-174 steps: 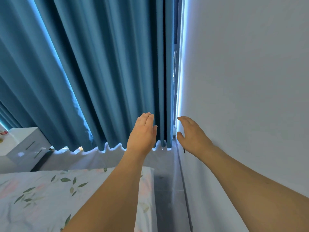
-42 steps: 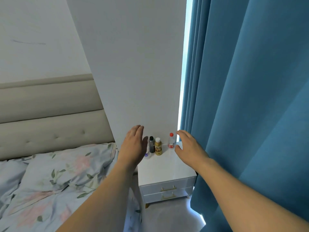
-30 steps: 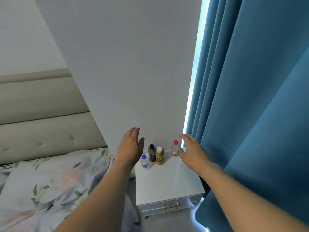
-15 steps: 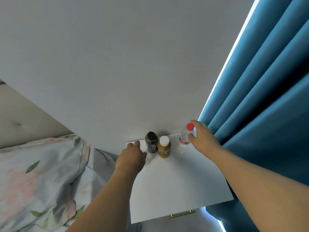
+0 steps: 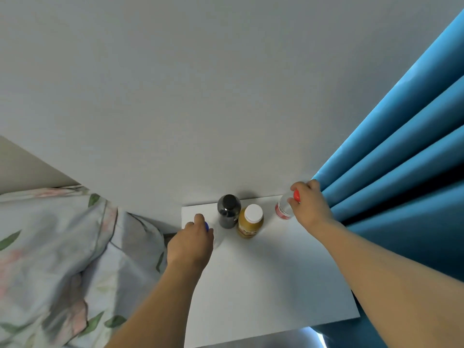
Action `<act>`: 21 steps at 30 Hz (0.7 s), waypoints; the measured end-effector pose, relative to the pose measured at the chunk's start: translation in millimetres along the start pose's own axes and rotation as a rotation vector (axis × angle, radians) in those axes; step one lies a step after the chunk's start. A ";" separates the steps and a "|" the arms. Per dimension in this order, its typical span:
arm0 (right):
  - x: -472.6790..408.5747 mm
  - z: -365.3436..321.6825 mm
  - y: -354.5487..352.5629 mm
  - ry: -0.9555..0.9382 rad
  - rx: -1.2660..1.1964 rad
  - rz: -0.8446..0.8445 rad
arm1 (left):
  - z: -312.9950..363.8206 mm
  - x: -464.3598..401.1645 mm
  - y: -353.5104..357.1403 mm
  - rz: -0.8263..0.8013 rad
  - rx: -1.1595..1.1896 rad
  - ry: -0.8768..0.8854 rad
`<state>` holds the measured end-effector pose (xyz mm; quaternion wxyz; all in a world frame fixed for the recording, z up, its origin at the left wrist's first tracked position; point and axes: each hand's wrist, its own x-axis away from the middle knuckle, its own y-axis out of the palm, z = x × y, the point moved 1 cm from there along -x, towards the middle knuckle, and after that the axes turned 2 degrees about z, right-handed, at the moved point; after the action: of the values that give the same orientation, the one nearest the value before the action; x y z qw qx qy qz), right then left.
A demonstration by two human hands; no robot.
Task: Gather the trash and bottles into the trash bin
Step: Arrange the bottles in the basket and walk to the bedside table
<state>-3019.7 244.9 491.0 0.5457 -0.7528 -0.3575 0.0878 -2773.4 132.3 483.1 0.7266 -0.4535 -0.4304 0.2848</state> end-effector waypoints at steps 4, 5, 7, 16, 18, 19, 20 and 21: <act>33.1 -16.2 -23.4 0.010 -0.004 0.005 | 4.2 16.5 -34.6 0.006 0.061 -0.018; 45.1 -22.4 -33.3 0.007 -0.007 0.000 | 6.2 24.2 -47.3 0.017 0.081 -0.018; 70.6 -36.4 -56.2 -0.005 -0.005 -0.012 | 10.7 42.0 -76.0 0.042 0.122 -0.025; 181.7 -116.8 -152.3 -0.182 0.031 -0.078 | -5.4 153.4 -180.1 0.253 0.352 -0.136; 204.5 -139.4 -160.2 -0.267 -0.010 -0.093 | -16.5 182.6 -195.6 0.301 0.375 -0.173; 215.5 -151.3 -162.7 -0.311 -0.040 -0.105 | -22.6 196.7 -202.1 0.321 0.375 -0.192; 226.3 -163.0 -164.1 -0.350 -0.067 -0.123 | -29.4 210.4 -207.6 0.344 0.376 -0.214; 236.2 -174.9 -164.5 -0.389 -0.084 -0.142 | -37.3 222.7 -211.7 0.367 0.378 -0.237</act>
<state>-2829.0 286.5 765.5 0.4396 -0.7166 -0.5114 0.1780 -2631.4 205.6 748.2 0.6791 -0.3442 -0.3623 0.5377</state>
